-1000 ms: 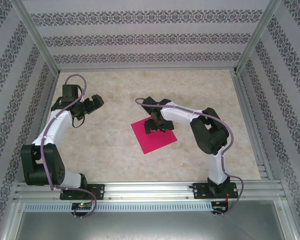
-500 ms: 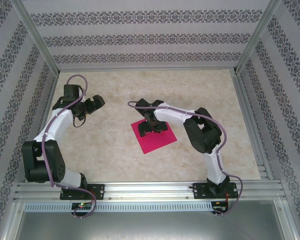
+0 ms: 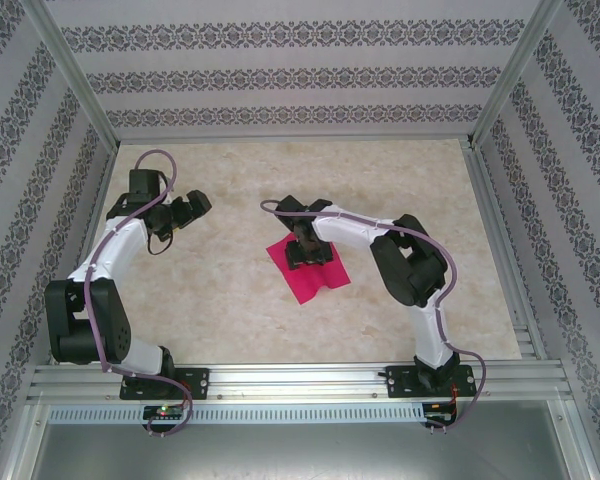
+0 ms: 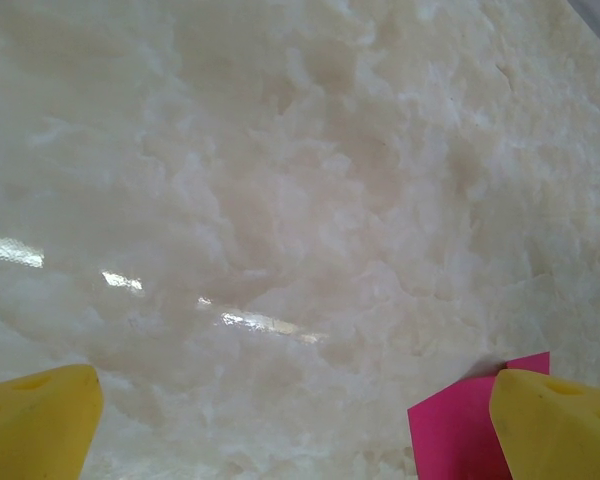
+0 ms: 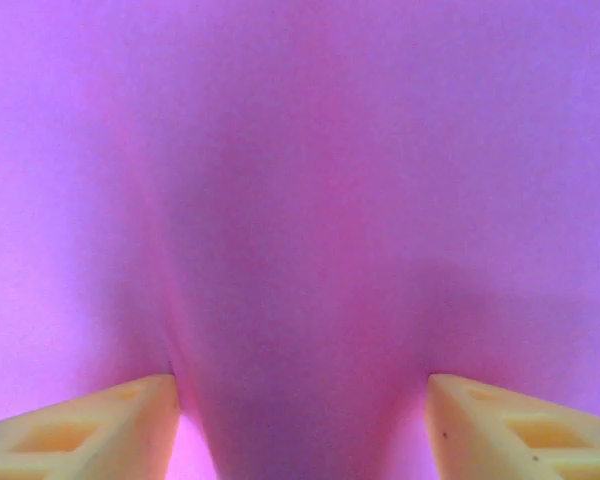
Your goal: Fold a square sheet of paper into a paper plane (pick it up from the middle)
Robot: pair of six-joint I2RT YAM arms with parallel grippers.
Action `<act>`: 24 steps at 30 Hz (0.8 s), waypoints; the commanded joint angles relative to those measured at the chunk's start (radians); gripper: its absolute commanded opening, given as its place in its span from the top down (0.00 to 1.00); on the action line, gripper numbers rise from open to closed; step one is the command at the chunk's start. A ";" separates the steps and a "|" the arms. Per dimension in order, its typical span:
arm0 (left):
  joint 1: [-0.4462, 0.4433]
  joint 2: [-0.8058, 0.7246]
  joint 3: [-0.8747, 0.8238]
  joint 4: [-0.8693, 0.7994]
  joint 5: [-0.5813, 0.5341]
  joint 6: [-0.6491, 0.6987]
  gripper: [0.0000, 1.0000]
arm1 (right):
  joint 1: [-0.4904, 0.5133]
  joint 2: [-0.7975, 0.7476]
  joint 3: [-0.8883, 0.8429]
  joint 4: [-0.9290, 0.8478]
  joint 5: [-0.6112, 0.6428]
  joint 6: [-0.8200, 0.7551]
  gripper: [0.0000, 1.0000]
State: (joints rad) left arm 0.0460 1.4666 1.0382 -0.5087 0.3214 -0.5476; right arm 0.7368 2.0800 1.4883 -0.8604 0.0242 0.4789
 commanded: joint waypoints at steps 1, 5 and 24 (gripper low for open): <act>-0.017 0.007 -0.034 0.053 0.037 -0.030 0.00 | -0.005 -0.055 -0.053 0.132 -0.098 0.061 0.47; -0.042 0.003 -0.110 0.119 0.083 -0.057 0.07 | -0.007 -0.145 -0.137 0.344 -0.255 0.176 0.61; -0.257 0.029 -0.339 0.446 0.147 -0.162 0.30 | -0.047 -0.204 -0.352 0.627 -0.338 0.270 0.58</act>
State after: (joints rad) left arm -0.1917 1.4822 0.7094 -0.1513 0.4629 -0.6834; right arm 0.6975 1.8748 1.1339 -0.1879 -0.4034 0.7853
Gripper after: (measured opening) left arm 0.706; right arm 0.417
